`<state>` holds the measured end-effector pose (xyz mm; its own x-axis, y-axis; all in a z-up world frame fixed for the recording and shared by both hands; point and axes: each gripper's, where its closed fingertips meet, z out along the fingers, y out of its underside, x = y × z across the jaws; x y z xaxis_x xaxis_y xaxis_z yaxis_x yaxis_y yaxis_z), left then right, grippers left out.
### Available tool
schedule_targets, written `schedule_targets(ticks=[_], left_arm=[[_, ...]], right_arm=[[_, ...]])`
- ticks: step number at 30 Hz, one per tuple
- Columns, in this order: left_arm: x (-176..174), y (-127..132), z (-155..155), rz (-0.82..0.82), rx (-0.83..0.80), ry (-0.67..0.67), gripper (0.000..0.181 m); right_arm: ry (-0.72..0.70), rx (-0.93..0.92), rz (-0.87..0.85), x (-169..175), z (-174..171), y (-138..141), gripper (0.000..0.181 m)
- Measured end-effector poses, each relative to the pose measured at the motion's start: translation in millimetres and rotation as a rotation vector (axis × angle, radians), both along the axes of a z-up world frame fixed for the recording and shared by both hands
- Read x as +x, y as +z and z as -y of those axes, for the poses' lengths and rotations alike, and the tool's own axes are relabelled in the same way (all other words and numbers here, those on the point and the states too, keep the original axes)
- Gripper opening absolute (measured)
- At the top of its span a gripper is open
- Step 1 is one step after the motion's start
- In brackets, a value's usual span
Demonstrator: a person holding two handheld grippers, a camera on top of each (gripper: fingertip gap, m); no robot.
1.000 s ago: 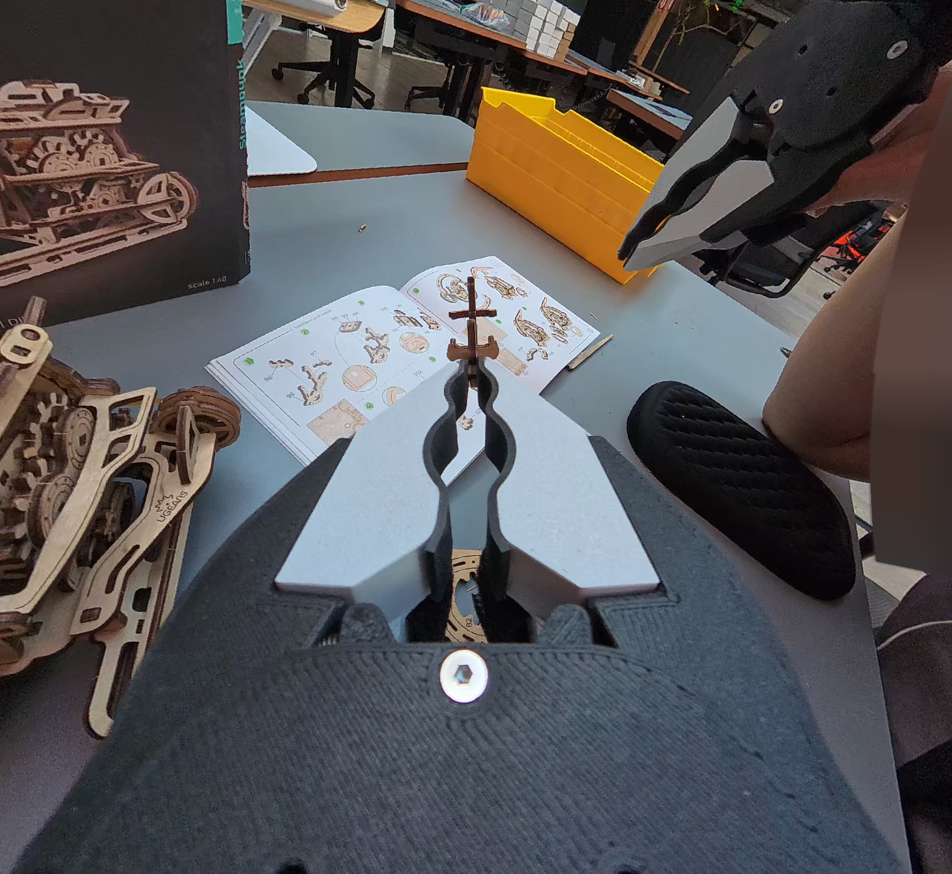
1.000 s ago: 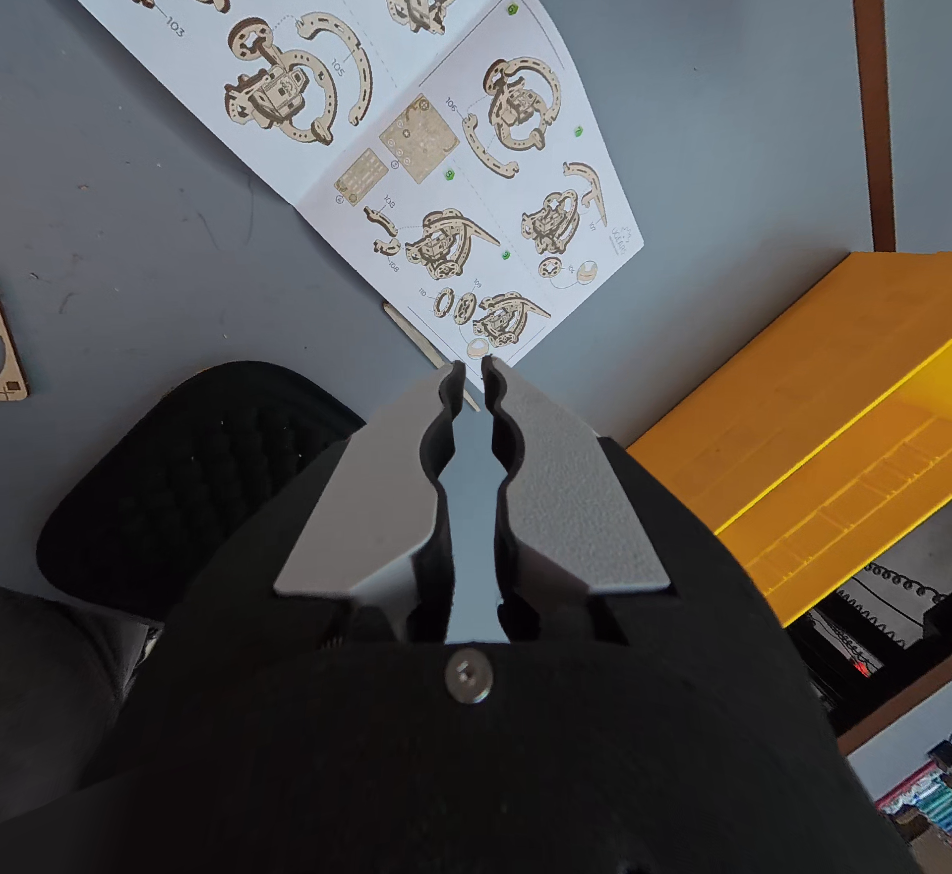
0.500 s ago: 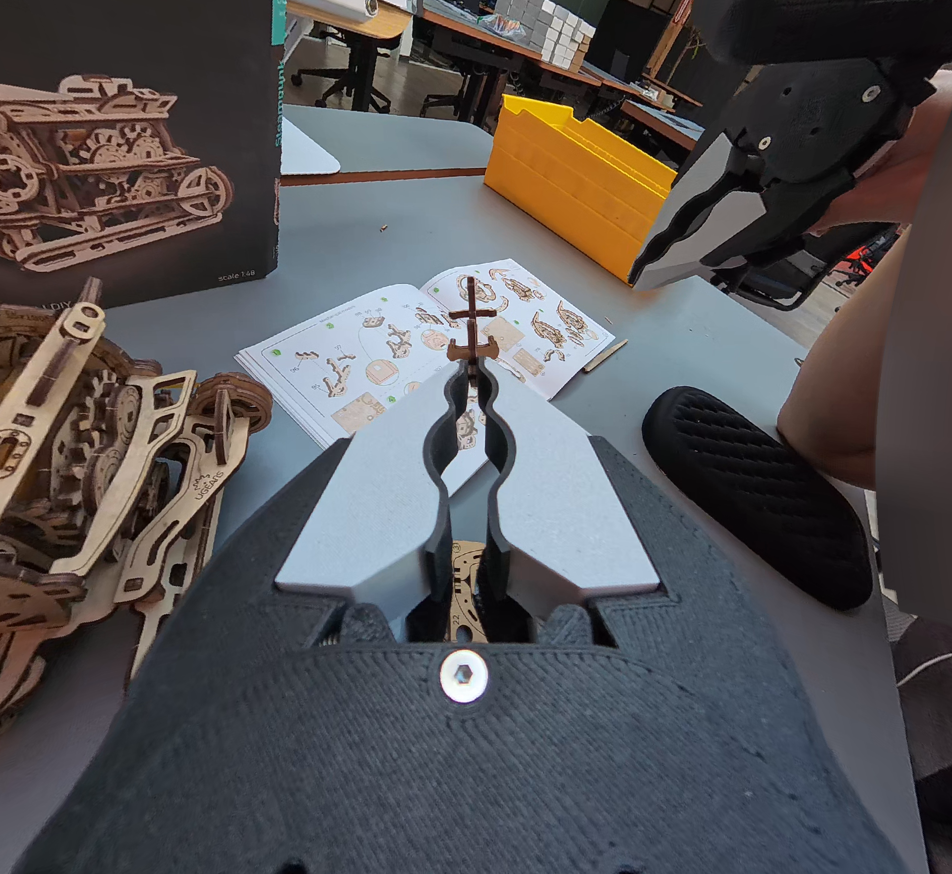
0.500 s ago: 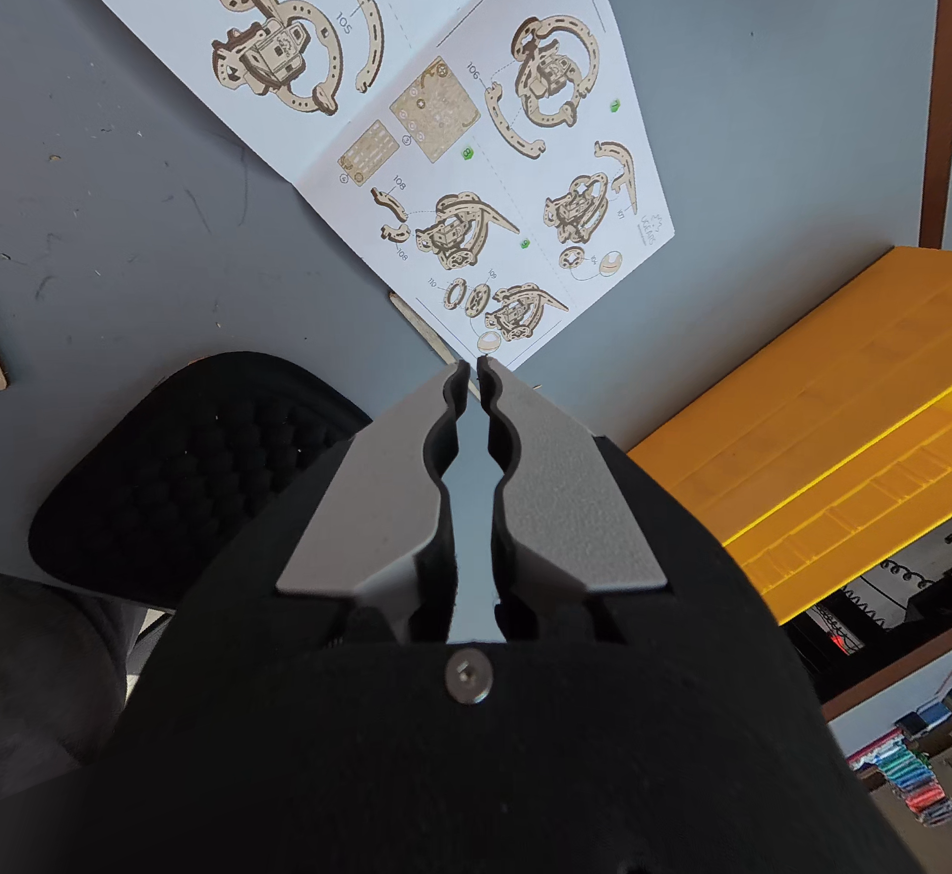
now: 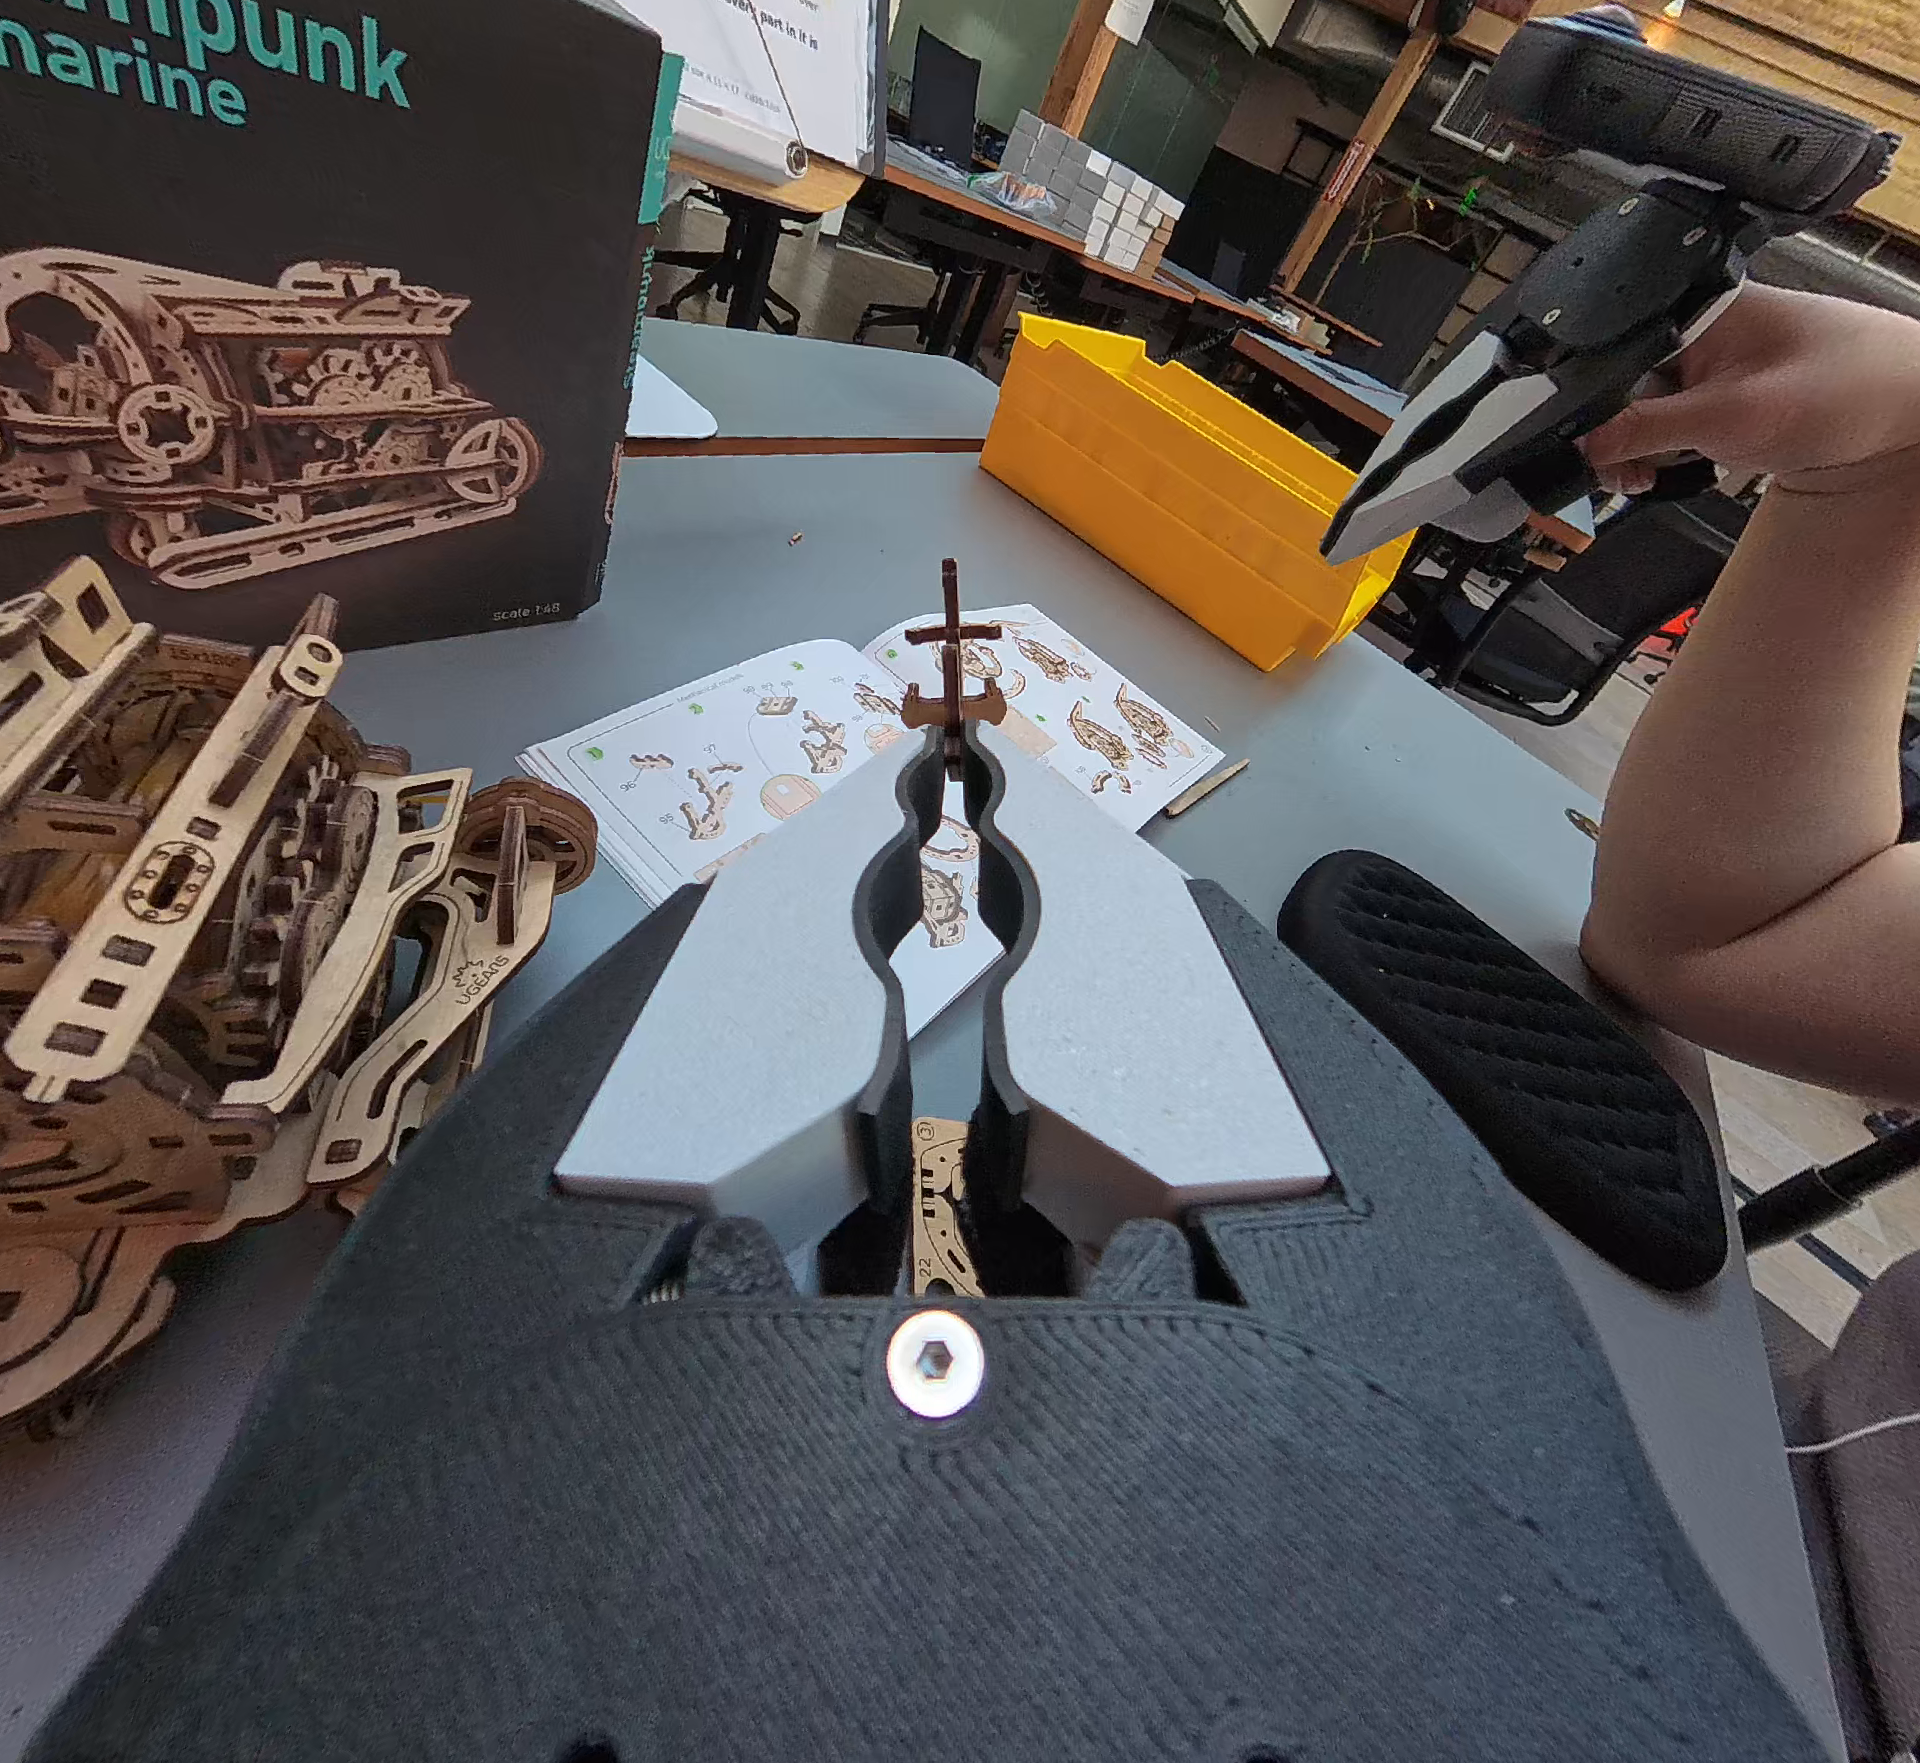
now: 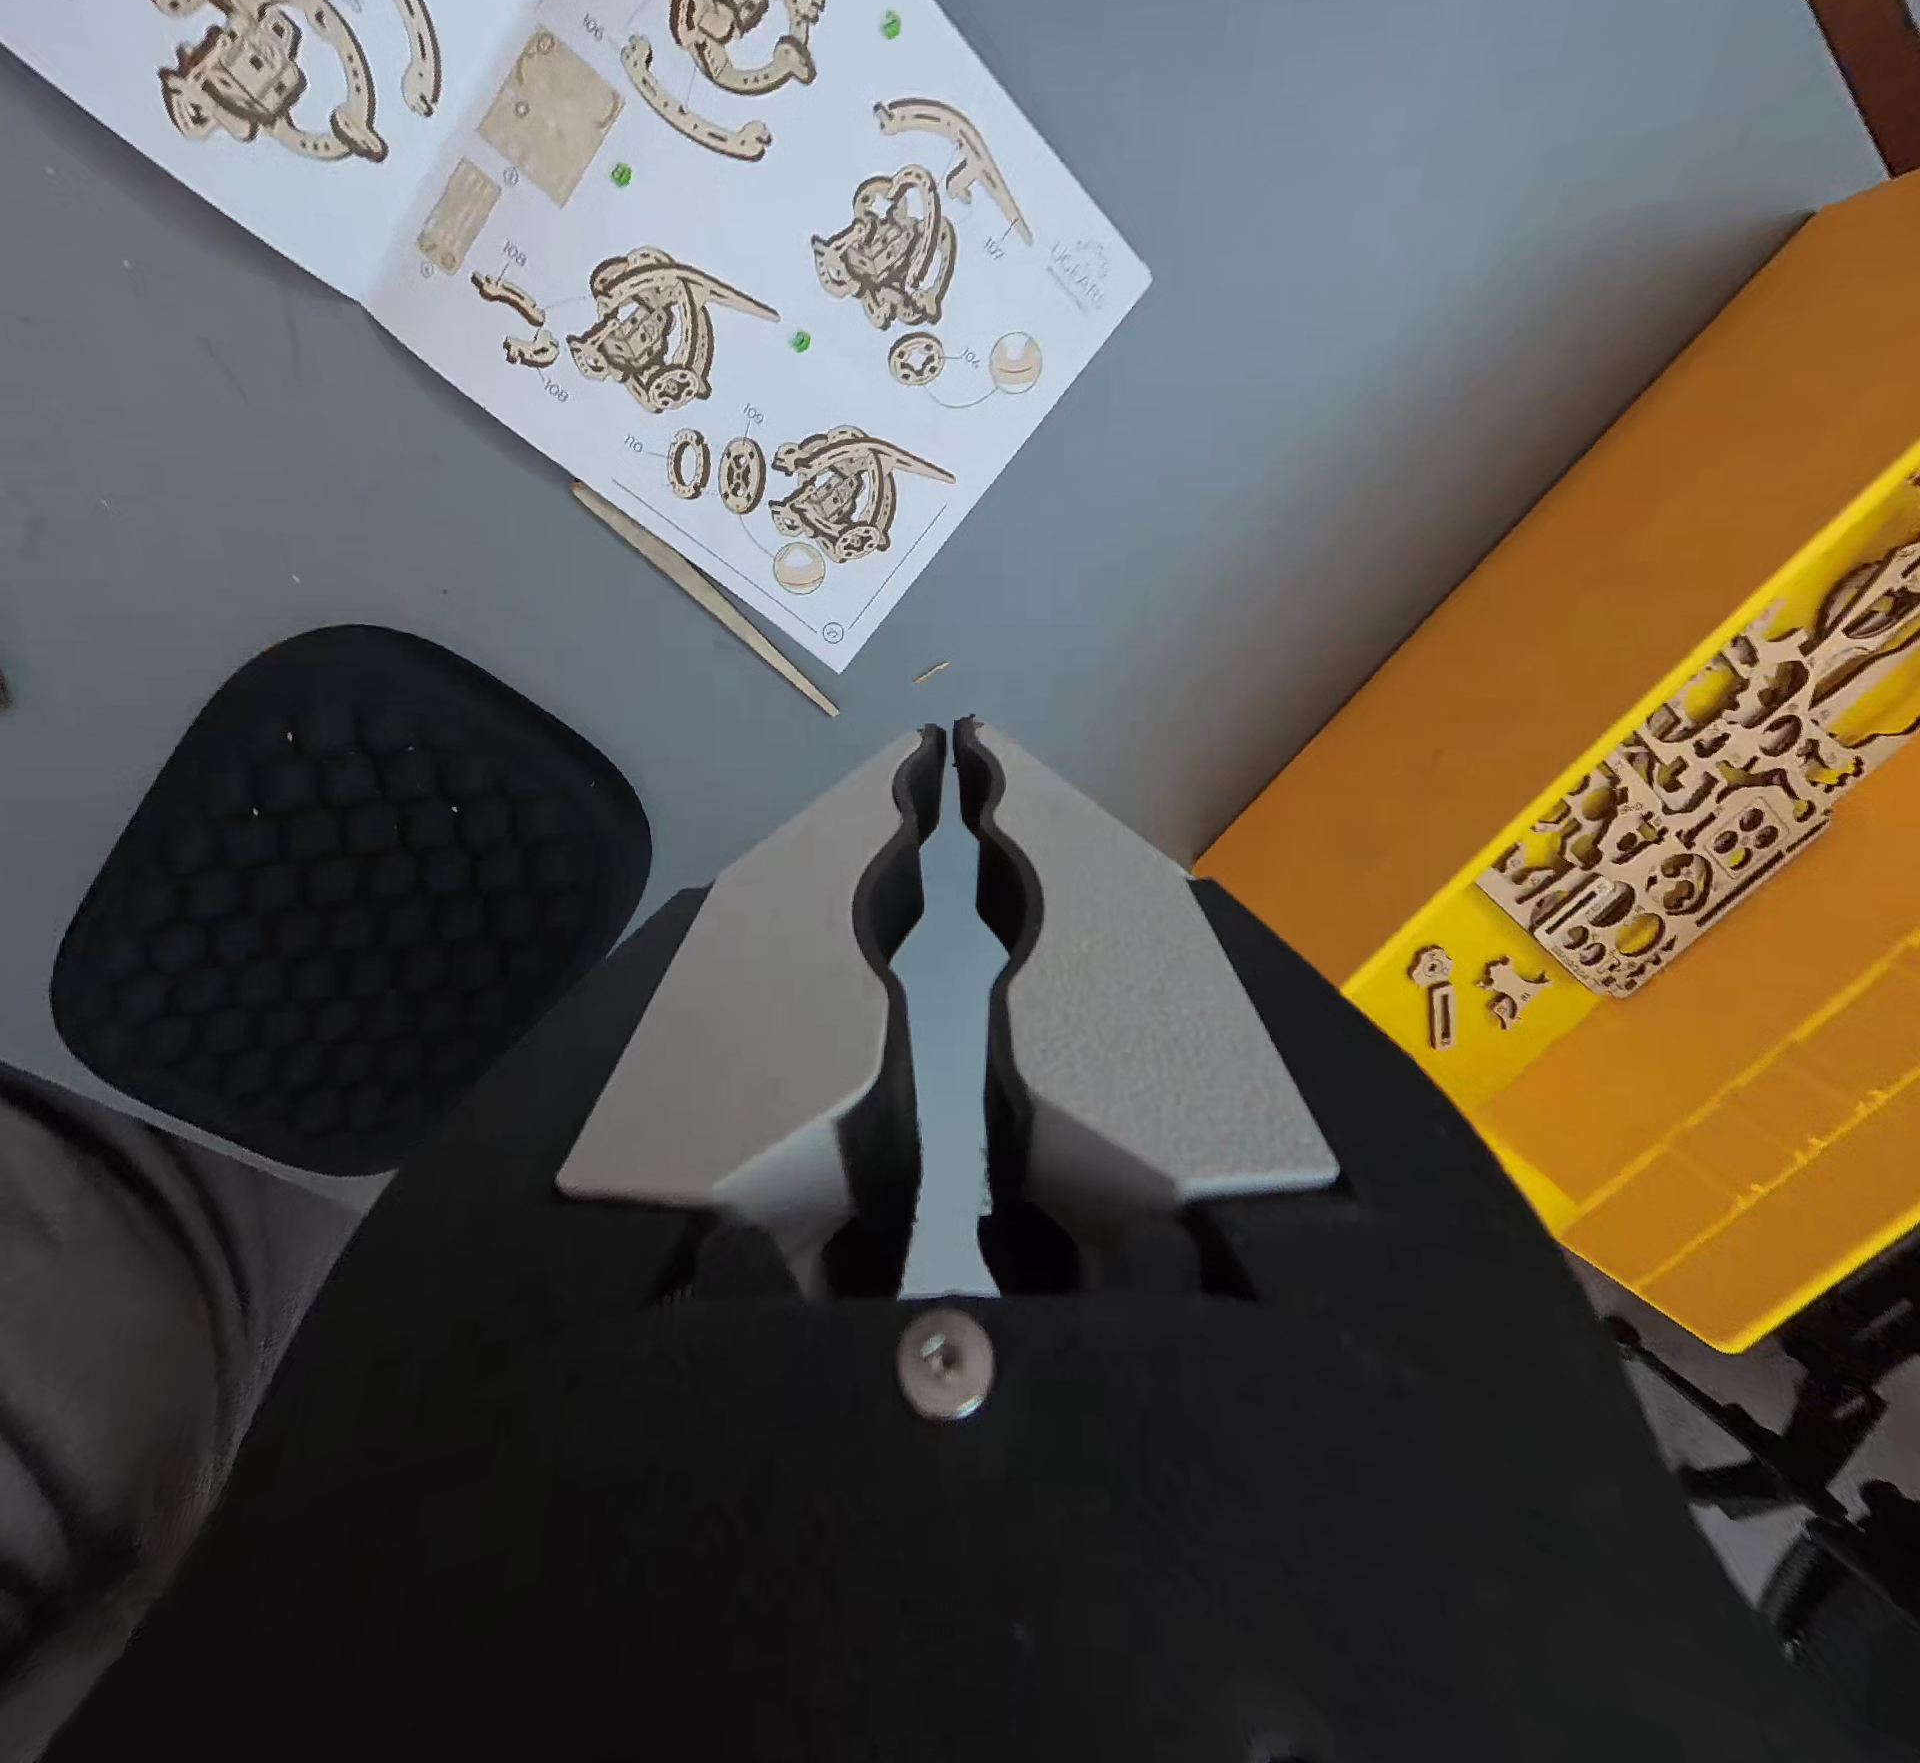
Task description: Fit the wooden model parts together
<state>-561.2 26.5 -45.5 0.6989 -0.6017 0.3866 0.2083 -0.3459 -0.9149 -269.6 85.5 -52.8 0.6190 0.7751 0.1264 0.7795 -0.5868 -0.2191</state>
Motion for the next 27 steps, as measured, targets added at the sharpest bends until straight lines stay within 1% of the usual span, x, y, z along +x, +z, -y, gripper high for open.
schedule_targets(ticks=[4,8,9,11,13,14,15,16,18,20,22,27], left_arm=[[-1,0,0,-0.041,0.025,0.017,0.001],[-4,0,0,-0.079,0.043,0.031,0.000],[-4,1,0,-0.079,0.047,0.033,0.000],[-6,3,1,-0.081,0.056,0.038,0.000],[-8,5,1,-0.081,0.059,0.040,0.000],[-8,5,1,-0.077,0.057,0.037,0.000],[-8,6,2,-0.071,0.054,0.032,0.000],[-8,6,2,-0.062,0.052,0.030,0.000],[-8,5,1,-0.052,0.047,0.028,0.000],[-7,3,0,-0.051,0.037,0.024,0.000],[-6,2,0,-0.044,0.031,0.018,0.001],[-6,-1,-1,-0.063,0.024,0.018,0.000]], right_arm=[[-0.014,0.027,-0.097,3,-9,12,0.004],[-0.004,0.117,-0.252,-13,-22,39,0.004],[0.007,0.155,-0.314,-21,-27,50,0.004],[0.025,0.222,-0.469,-40,-34,77,0.010],[0.033,0.315,-0.649,-58,-42,110,0.016],[0.045,0.362,-0.736,-65,-44,127,0.022],[0.091,0.398,-0.822,-74,-41,143,0.033],[0.174,0.437,-0.909,-83,-33,161,0.043],[0.301,0.554,-1.030,-94,-18,191,0.055],[0.329,0.673,-1.049,-95,-17,204,0.065],[0.341,0.734,-1.020,-99,-21,206,0.081],[0.328,0.828,-0.979,-108,-33,207,0.082]])
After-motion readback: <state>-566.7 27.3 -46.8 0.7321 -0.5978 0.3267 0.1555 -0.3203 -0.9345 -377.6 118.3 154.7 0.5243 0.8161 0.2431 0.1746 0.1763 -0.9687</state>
